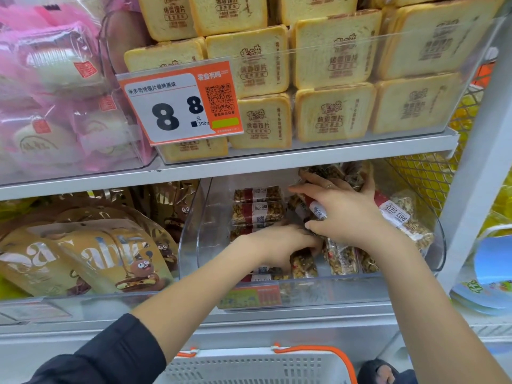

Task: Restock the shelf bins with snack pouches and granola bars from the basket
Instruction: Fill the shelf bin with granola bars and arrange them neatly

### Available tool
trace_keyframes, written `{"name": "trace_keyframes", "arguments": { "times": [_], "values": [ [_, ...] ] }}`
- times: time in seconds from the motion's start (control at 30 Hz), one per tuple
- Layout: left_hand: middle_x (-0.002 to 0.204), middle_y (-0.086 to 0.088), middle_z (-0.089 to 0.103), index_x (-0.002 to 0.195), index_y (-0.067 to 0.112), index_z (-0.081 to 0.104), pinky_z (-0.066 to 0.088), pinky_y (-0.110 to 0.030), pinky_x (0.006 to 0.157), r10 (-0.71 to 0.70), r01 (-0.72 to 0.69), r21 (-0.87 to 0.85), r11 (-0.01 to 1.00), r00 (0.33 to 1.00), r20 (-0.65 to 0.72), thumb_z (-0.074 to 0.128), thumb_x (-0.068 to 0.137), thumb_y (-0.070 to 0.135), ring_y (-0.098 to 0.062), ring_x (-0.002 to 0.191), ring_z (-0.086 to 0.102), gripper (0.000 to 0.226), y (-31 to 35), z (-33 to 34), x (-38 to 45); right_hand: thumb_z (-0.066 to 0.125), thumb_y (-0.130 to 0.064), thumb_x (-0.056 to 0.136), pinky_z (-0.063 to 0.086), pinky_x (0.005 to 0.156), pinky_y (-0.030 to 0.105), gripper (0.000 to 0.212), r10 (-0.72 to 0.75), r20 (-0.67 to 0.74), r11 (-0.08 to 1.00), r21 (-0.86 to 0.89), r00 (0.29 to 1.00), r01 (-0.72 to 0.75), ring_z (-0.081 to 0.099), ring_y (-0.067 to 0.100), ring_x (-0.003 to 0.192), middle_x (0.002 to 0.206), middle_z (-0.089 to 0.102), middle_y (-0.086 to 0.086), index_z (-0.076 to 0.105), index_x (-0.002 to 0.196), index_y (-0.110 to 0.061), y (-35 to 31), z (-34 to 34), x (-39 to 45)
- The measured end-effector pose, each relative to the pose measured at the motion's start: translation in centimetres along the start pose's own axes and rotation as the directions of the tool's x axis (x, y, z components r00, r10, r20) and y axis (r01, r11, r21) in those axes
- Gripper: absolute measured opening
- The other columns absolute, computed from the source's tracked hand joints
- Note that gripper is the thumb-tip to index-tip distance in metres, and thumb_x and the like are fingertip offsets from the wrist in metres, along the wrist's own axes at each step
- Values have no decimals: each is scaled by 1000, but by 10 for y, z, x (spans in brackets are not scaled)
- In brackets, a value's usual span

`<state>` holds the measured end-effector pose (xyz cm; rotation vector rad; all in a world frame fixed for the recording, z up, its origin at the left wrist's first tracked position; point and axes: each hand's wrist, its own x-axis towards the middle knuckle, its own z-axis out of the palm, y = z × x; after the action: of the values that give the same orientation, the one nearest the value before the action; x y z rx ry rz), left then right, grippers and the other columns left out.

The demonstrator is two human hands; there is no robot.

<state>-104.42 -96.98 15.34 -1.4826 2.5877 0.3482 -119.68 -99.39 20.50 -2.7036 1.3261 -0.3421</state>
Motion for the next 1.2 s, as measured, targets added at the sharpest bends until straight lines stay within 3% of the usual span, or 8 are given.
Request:
{"name": "trace_keyframes", "arguments": {
  "times": [0.07,0.17,0.3,0.47,0.6,0.83,1.0,1.2],
  "values": [
    [119,-9,55,124,13,51,40,-30,72,-16,17,27,999,998,-60,65,70,1,-27,104,49,58,0,-1,0,60,-39,82,-7,108,66,65,-2,3,1000,2,1000,2,22,11,141,156,12,-23,29,136,-57,0,-1,0],
    [123,-6,55,130,19,47,46,-39,85,-37,38,2,999,981,-190,73,69,12,-25,112,45,67,-4,-2,-5,58,-46,86,-8,108,64,57,13,13,998,53,1000,-14,23,11,141,156,14,-24,32,135,-57,3,-3,1],
    [104,2,58,109,22,51,47,-38,81,-178,102,-223,969,919,-352,78,69,29,-18,99,49,49,-18,-12,-36,55,-40,88,-9,108,63,50,18,27,998,62,999,-19,28,11,139,153,20,-26,37,132,-56,0,-1,2],
    [90,6,56,111,18,52,42,-26,64,-407,353,-385,853,911,-67,57,88,30,-14,82,54,27,-22,-27,-56,53,-29,89,-10,108,64,51,26,5,998,50,1000,-26,27,11,139,153,20,-27,41,129,-56,-3,3,2],
    [124,-6,57,131,9,51,41,-28,79,-441,462,-242,853,887,141,47,97,26,-21,104,54,39,-37,-36,-42,53,-29,89,-12,108,63,49,30,10,998,61,999,-31,28,12,139,152,20,-28,41,129,-56,-2,2,1],
    [130,-6,55,131,21,53,51,-36,87,-532,527,-71,847,839,-113,60,91,20,-24,108,56,40,-46,-30,-38,54,-31,89,-12,109,61,50,18,20,997,81,1000,-20,27,11,140,153,18,-28,40,129,-57,0,0,0],
    [138,-5,47,144,28,33,50,-36,88,-478,478,155,865,878,-40,71,80,25,-24,117,52,74,-42,-15,-49,54,-32,89,-11,109,62,49,19,21,996,91,1000,-20,27,9,139,152,18,-29,40,128,-59,0,1,0],
    [117,-2,58,143,29,31,44,-23,67,-480,444,-278,852,874,-76,66,83,36,-12,83,52,70,-28,-25,-55,54,-34,89,-10,109,61,50,14,44,996,84,999,-18,27,10,139,152,17,-29,38,129,-59,0,-2,-1]
  ]
}}
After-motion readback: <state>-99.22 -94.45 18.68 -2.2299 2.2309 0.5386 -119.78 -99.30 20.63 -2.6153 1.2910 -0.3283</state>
